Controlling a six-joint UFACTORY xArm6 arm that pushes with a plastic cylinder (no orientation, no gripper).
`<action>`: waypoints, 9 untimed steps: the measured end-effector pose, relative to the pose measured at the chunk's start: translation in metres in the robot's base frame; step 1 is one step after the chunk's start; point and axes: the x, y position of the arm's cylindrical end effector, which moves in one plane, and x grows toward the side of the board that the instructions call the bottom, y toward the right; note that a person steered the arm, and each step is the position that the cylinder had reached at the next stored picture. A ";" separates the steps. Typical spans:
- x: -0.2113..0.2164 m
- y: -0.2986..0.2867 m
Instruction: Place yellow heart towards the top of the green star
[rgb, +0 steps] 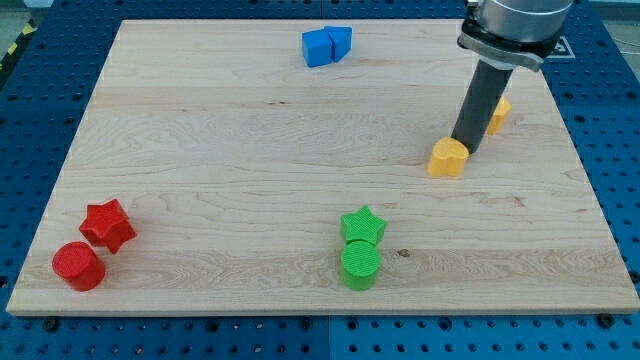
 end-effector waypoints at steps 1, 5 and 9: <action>0.010 -0.013; 0.073 -0.057; 0.073 -0.096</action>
